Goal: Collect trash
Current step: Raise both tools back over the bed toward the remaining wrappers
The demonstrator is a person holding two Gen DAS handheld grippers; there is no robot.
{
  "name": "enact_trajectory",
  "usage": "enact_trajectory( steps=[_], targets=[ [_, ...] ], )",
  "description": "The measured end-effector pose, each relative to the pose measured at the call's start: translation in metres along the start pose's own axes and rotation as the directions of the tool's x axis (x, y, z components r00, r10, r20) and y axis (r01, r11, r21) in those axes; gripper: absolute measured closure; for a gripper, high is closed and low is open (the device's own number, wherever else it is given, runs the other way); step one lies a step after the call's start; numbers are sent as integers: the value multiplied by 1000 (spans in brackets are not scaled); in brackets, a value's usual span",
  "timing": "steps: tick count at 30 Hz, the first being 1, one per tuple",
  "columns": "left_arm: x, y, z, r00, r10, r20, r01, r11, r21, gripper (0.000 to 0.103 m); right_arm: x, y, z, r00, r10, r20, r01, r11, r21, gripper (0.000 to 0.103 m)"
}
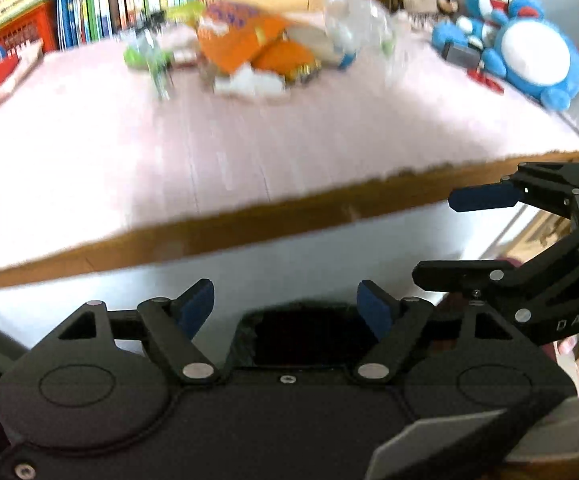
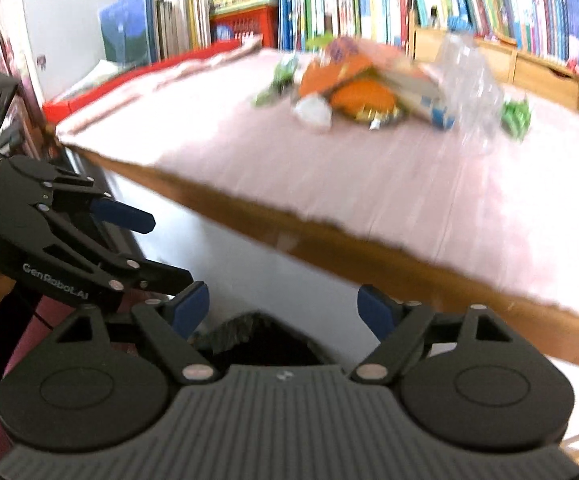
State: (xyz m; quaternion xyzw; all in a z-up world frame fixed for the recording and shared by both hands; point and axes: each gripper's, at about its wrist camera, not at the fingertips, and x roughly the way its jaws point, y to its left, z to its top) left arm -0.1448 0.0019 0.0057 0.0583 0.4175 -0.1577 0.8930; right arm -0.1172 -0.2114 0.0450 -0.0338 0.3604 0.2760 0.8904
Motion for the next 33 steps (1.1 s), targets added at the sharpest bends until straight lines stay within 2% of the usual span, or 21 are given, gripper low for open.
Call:
enact_trajectory(
  steps=[10,18,26,33],
  targets=[
    [-14,15,37,992,19,125,-15,999,-40,22,-12,-12,25,995,-39,90,37,999,28,8],
    [-3,35,74,979,67,190,-49,994,-95,20,-18,-30,43,975,-133,176,125,991,56,8],
    [14,50,98,968,127,218,-98,985,-138,17,-11,-58,59,949,-216,229,195,975,110,8],
    [33,58,115,957,175,231,-144,979,-145,16,2,-77,72,939,-249,239,221,966,135,8]
  ],
)
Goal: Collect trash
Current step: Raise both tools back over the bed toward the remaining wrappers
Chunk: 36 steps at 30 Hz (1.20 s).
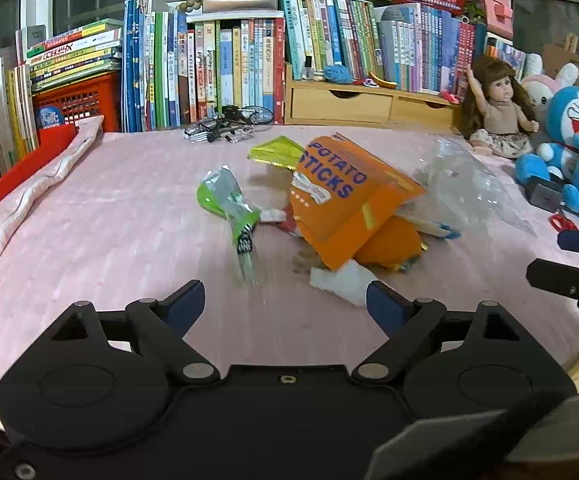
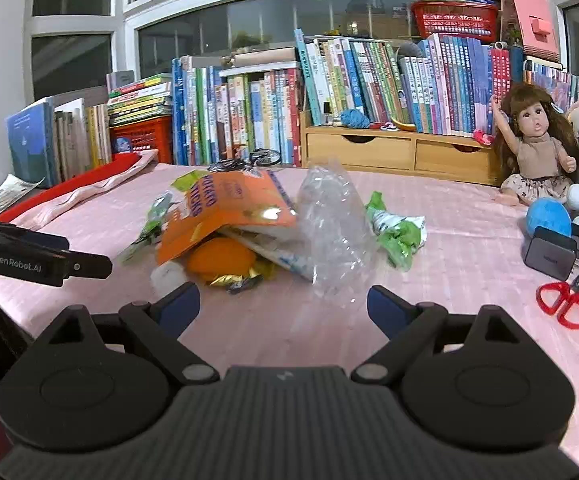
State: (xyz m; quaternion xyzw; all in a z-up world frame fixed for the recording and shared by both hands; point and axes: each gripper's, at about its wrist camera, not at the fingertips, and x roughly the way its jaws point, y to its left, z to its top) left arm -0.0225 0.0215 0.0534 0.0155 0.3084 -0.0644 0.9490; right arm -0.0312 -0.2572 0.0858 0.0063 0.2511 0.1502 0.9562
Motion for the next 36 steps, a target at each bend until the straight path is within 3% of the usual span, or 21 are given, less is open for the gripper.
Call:
enact_trajectory(
  steps=[11,36],
  targets=[
    [31,0,11,1000,22,-10,-22,999,-25,15,22,-6,5,1000,-23,4,23,1000,5,8],
    [59,17,24,996,91,-3,-91,991,-93,15,46,-24,18,995,-95,16,95,995,-6,7]
  ],
)
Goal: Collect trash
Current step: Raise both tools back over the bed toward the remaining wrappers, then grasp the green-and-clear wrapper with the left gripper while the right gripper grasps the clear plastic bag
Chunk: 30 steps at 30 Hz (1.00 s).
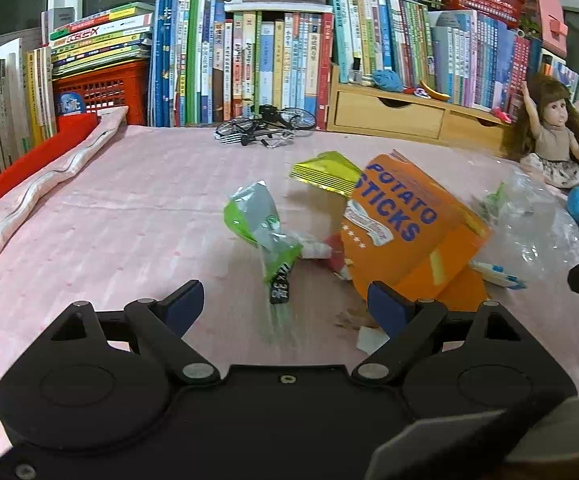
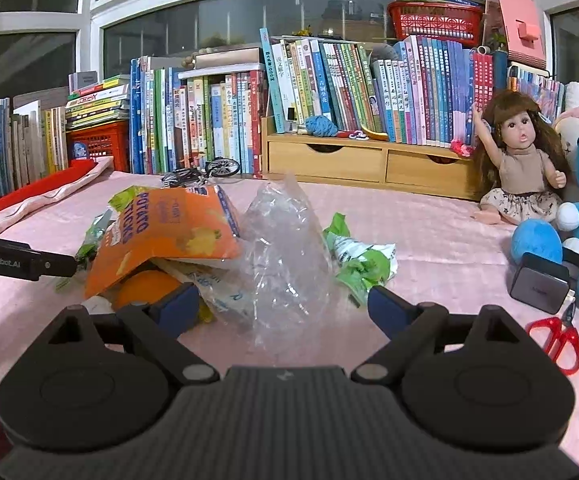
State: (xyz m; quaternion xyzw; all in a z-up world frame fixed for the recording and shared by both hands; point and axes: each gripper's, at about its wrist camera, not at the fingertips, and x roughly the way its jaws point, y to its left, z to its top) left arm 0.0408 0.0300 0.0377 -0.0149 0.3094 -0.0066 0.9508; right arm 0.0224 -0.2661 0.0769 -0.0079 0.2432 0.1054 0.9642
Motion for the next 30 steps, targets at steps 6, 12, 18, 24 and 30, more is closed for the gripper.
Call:
enact_trajectory(
  steps=[6,12,18,24,30],
  targets=[
    [9,7,2,1000,15,-11,-15,1000,-17,15,7,-6,2,1000,-20,-4,20,1000,13,7],
    [16,11,2,999,28,-22,-28,999,-31,15,13,-9,4,1000,-28,1,28,999,20,7],
    [18,14,-2,1000,10,-19,-10,999,-44,15,12,-13,7,999,-35,19,35,999,38,7],
    [21,13,-4,1000,10,-12,-11,999,-49,17,16,-15,6,998,-57,14,56,997,44,7],
    [30,19,6,1000,-18,3,19,994,-110,19,22,-16,7,998,-57,20,55,997,61,7]
  ],
)
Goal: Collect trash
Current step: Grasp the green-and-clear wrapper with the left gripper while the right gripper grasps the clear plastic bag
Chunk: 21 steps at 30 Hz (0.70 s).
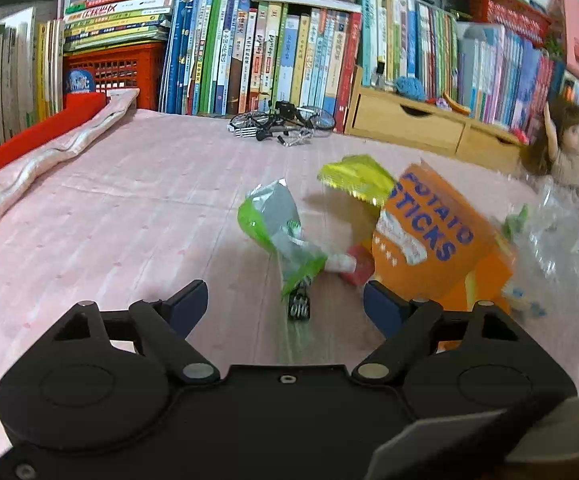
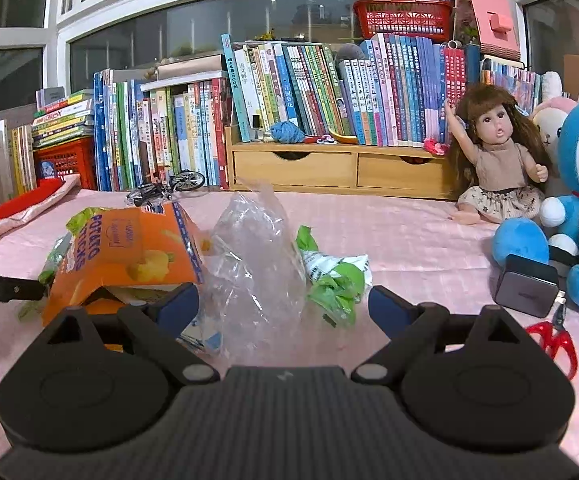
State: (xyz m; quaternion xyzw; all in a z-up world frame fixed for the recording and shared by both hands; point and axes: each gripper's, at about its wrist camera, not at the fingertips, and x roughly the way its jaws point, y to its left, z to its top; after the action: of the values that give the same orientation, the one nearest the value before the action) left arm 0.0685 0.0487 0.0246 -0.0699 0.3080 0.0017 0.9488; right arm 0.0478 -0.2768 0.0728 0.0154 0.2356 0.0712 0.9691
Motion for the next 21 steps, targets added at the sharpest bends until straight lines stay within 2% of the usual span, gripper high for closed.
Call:
enact_trajectory(
  steps=[5,8,13,14,15,17,18,19,21],
  targets=[
    [19,12,11,1000,-9,-22,7,994,-108,22,7,5,2,1000,13,-1,-13,1000,-5,7],
    [30,16,13,999,-23,-32,19,991,-133,30,9,9,3,999,38,1,-38,999,-2,7],
    [42,20,13,999,-38,-31,32,985,-172,37,16,19,3,998,57,-5,-57,998,-21,7],
    [43,20,13,999,-39,-25,34,984,-177,41,18,20,3,998,60,-10,-60,998,-20,8],
    [44,20,14,999,-44,-25,39,983,-179,44,20,21,2,998,64,-18,-64,998,-18,12],
    [47,19,15,997,-58,-41,49,982,-181,64,22,24,2,997,68,-35,-69,998,-15,20],
    [48,18,15,997,-62,-52,51,982,-179,69,22,26,2,997,66,-35,-67,998,-20,27],
    [48,17,15,997,-59,-56,48,984,-174,74,22,29,2,998,60,-33,-61,997,-35,33],
    [44,15,13,997,-53,-49,45,987,-157,74,19,33,3,999,45,-27,-47,997,-62,42]
  ],
)
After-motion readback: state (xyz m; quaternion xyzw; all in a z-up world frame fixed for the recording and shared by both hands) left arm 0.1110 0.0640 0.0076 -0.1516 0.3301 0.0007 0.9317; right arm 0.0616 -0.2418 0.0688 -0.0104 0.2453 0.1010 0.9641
